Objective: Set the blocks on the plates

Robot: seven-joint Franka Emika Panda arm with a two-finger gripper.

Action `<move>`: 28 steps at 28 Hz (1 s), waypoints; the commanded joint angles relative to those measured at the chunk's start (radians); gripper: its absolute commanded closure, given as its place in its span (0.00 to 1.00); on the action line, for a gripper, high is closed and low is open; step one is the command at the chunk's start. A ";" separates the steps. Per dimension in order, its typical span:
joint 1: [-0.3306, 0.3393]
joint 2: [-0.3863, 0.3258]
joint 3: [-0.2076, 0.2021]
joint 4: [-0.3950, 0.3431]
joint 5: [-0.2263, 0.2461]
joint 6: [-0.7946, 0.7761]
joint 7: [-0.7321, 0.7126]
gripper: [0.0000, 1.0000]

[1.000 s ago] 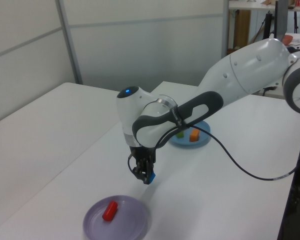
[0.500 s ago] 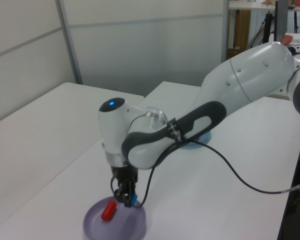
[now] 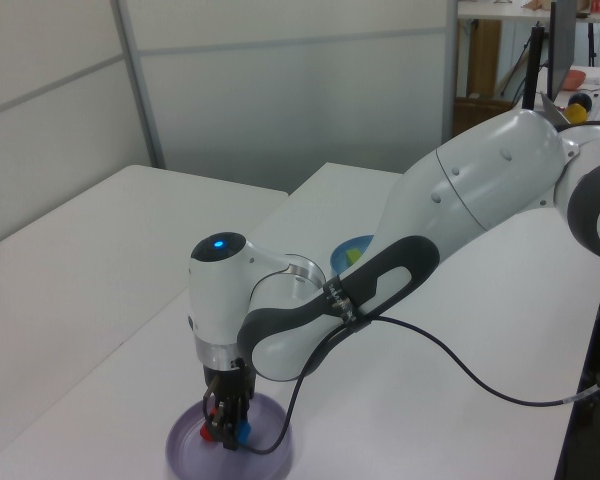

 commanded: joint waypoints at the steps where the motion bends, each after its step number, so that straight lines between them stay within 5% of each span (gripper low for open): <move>1: 0.015 0.002 -0.012 0.019 -0.002 0.009 0.033 0.00; 13: 0.001 -0.061 -0.038 0.042 -0.011 -0.048 0.168 0.00; 17: -0.015 -0.104 -0.089 0.069 -0.004 -0.177 0.139 0.00; 28: -0.108 -0.248 -0.094 0.209 0.009 -0.620 0.036 0.00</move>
